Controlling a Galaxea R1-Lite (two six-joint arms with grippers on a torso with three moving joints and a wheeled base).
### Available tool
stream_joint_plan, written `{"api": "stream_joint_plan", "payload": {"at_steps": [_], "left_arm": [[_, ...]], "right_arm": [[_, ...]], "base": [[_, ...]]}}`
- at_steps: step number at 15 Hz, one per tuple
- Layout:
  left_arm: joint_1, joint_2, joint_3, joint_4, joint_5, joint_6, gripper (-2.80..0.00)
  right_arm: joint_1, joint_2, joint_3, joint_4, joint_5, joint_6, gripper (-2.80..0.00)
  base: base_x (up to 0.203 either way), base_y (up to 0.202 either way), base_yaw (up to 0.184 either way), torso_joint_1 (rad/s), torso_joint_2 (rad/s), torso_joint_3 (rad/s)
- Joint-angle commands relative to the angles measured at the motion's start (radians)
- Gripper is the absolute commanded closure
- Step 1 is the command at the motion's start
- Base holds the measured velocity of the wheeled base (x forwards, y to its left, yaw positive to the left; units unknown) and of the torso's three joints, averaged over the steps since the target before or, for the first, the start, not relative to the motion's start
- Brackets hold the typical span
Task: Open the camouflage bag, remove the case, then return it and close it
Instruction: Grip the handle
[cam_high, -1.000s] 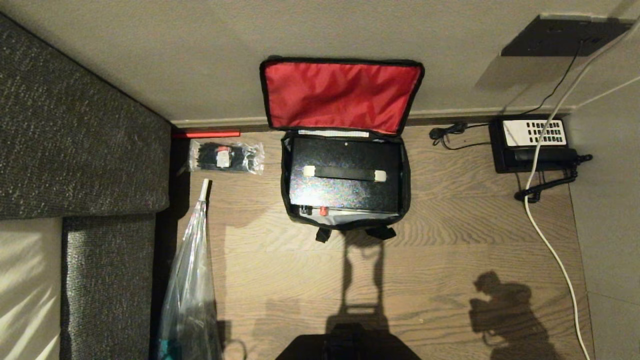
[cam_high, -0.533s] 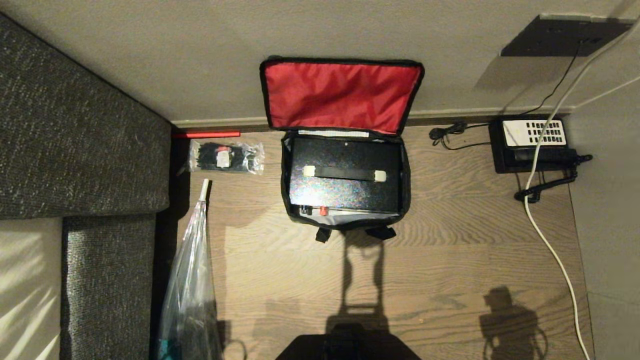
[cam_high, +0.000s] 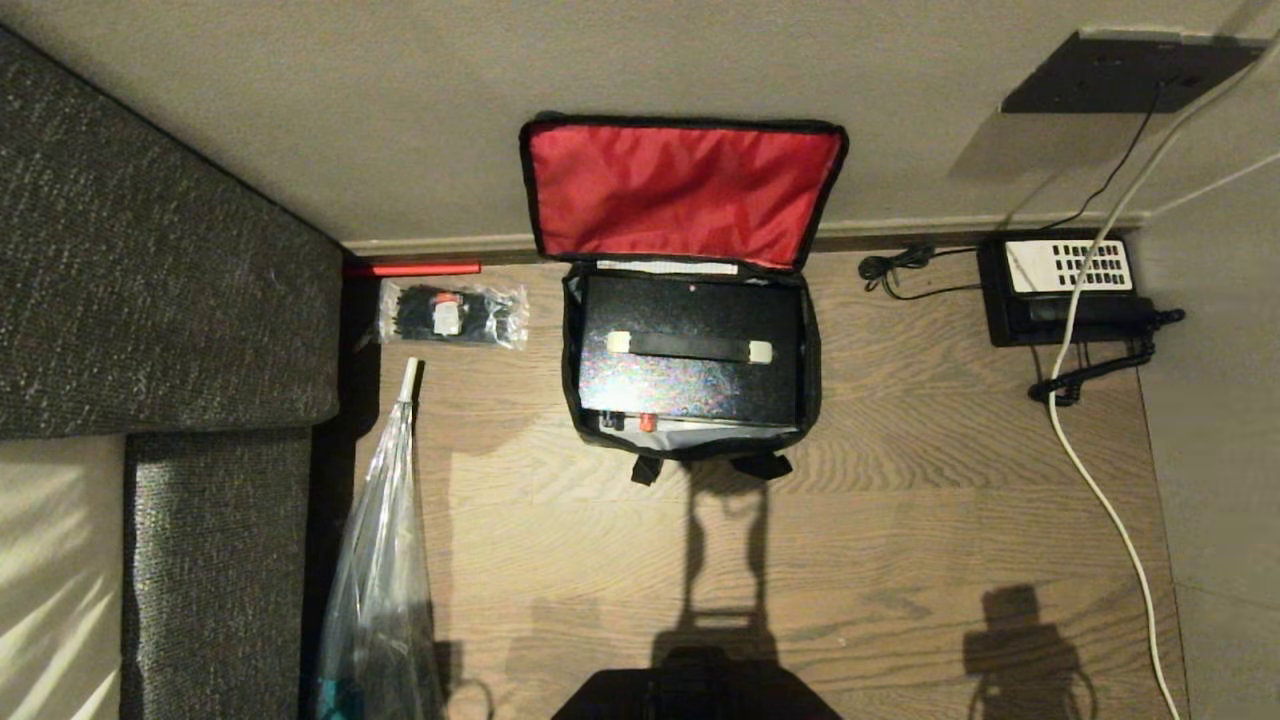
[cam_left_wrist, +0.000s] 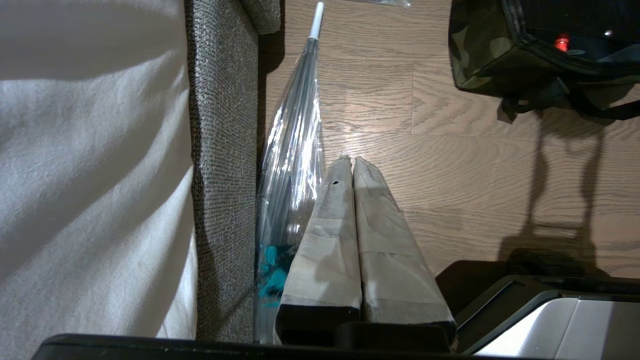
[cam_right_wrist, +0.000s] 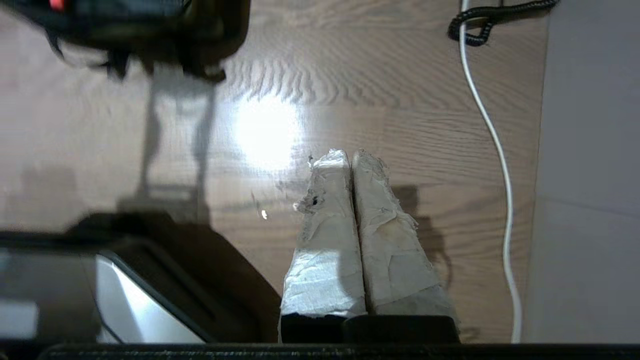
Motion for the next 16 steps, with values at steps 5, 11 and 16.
{"api": "stream_joint_plan", "payload": {"at_steps": [5,11,16], "left_arm": [[0.0,-0.002,0.003,0.0,0.001,-0.001,0.0],[0.0,-0.002,0.003,0.0,0.001,-0.001,0.0],[0.0,-0.002,0.003,0.003,0.001,-0.002,0.0]], "right_arm": [[0.0,-0.014,-0.01,0.039,0.003,-0.02,0.0],[0.0,-0.014,-0.006,0.025,0.001,-0.002,0.0],[0.0,-0.014,-0.004,0.018,0.0,0.023,0.0]], "base": [[0.0,0.0,0.0,0.0,0.0,0.0],[0.0,0.0,0.0,0.0,0.0,0.0],[0.0,0.0,0.0,0.0,0.0,0.0]]}}
